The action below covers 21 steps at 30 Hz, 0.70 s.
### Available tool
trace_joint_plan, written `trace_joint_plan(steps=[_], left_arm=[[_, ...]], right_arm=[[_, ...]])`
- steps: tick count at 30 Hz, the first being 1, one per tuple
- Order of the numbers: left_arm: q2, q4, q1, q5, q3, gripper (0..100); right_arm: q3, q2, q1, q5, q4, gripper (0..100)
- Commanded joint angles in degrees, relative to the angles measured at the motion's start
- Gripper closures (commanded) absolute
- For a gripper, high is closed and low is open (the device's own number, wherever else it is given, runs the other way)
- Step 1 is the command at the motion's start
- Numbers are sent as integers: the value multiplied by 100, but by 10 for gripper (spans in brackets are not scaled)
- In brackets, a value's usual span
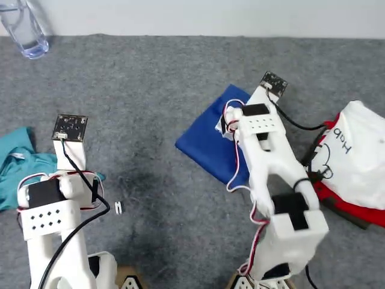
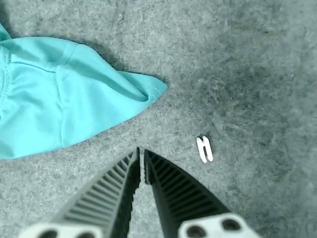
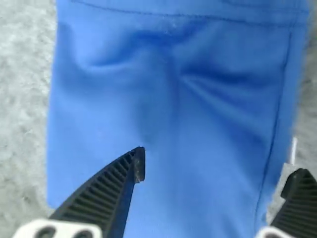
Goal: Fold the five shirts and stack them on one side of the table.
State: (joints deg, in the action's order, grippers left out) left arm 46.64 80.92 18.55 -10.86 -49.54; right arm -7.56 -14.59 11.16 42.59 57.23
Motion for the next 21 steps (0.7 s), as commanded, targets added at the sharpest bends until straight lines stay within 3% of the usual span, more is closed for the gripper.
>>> trace_joint_plan(steps=[1,12,14,19,21], left_arm=[[123,-88,35,44,31,986],[123,-88,35,53,31,987],[123,-88,35,53,31,987],[123,-88,35,53,31,987],[123,-88,35,53,31,987]], right_arm=[[510,-382,-48,70,66,578],[1196,-1736,-136,70,154,601],[1363,-1807,-154,62,365,679],[1459,-1824,-295,0,514,990],[1442,-1771,-347,-229,523,969]])
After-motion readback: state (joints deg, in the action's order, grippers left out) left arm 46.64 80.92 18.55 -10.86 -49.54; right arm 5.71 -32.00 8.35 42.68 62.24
